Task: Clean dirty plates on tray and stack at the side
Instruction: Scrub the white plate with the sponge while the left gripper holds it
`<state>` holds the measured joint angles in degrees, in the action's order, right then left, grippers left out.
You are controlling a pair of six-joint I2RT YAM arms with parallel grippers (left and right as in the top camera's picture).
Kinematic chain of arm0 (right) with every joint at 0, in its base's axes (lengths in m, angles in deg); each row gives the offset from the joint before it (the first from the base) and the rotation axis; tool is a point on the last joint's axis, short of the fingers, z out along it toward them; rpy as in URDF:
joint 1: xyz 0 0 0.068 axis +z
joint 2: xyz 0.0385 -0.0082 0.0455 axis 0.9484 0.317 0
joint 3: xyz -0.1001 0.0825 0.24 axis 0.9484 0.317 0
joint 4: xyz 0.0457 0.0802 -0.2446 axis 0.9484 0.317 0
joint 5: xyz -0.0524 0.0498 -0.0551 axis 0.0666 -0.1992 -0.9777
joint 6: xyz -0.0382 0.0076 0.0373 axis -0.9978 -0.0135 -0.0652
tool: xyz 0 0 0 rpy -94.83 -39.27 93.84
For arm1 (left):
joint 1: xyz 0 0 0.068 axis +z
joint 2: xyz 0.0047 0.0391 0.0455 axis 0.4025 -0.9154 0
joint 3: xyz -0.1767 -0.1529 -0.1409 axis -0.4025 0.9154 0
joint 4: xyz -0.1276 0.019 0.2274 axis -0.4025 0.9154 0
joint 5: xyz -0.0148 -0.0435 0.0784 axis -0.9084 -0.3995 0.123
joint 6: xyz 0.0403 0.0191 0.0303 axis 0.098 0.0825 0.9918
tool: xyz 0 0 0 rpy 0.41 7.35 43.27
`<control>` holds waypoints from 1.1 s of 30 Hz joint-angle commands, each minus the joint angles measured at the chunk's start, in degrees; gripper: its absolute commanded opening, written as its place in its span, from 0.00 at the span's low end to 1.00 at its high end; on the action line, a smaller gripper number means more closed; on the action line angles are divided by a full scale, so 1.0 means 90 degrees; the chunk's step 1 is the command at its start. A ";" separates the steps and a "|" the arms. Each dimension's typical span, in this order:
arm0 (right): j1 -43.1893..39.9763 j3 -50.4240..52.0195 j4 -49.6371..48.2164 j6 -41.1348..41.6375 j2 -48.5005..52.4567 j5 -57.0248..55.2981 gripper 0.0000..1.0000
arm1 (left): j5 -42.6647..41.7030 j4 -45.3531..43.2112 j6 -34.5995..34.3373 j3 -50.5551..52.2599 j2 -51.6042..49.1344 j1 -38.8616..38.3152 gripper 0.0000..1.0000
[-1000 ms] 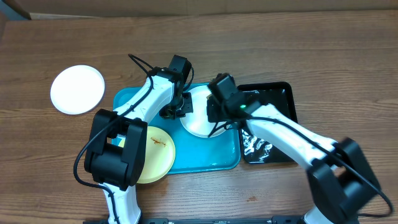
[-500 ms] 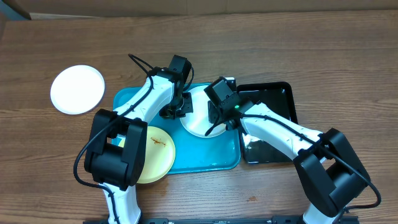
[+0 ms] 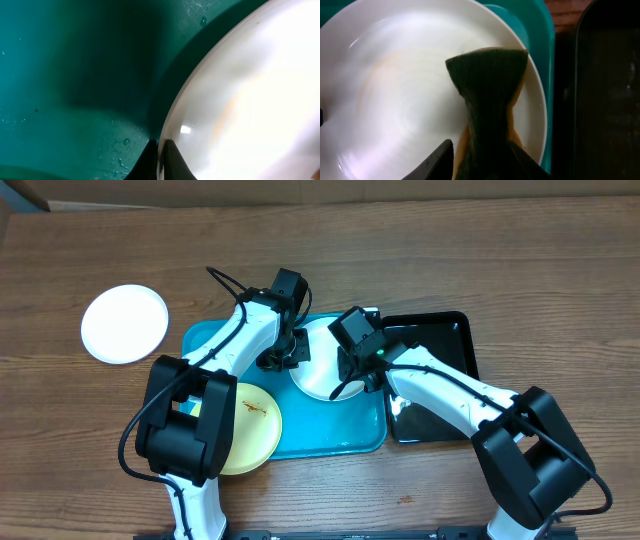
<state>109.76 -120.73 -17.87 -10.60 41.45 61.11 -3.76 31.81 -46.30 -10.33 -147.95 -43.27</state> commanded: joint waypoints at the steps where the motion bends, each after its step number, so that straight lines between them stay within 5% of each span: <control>1: 0.0107 -0.0039 -0.0036 0.0007 0.0260 -0.0058 0.34 | 0.0075 0.0024 -0.0007 0.0051 0.0070 -0.0036 0.04; 4: 0.0109 -0.0039 -0.0019 0.0007 0.0508 -0.0056 0.33 | 0.0075 0.0027 0.0005 0.0051 0.0070 -0.0036 0.04; 8: 0.0109 -0.0039 0.0104 0.0012 0.0624 -0.0080 0.04 | 0.0085 0.0039 0.0017 0.0051 0.0070 -0.0036 0.04; 15: 0.0107 -0.0041 0.0308 0.0537 0.0636 -0.0585 0.04 | 0.0102 0.0044 0.0172 0.0051 0.0070 -0.0036 0.04; 33: -0.0333 -0.0041 -0.0685 0.0107 0.1064 0.0131 0.04 | 0.0529 0.0175 0.0435 0.0051 0.0070 -0.0036 0.04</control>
<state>109.39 -121.76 -22.83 -7.80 47.52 57.28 -2.21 32.22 -45.77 -10.33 -147.91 -43.27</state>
